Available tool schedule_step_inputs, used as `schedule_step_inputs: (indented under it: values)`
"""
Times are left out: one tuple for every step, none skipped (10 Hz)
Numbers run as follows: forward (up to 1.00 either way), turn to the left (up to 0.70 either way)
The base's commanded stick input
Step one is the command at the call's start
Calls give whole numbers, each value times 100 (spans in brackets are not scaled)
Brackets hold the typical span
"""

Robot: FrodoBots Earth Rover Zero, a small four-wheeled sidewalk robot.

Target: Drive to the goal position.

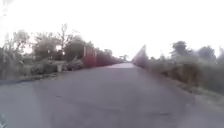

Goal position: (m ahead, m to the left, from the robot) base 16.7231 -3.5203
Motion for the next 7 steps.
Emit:
schedule_step_inputs:
  values:
    - [70, 0]
    - [70, 0]
    - [70, 0]
    - [70, 0]
    - [70, 0]
    - [70, -5]
    - [70, -17]
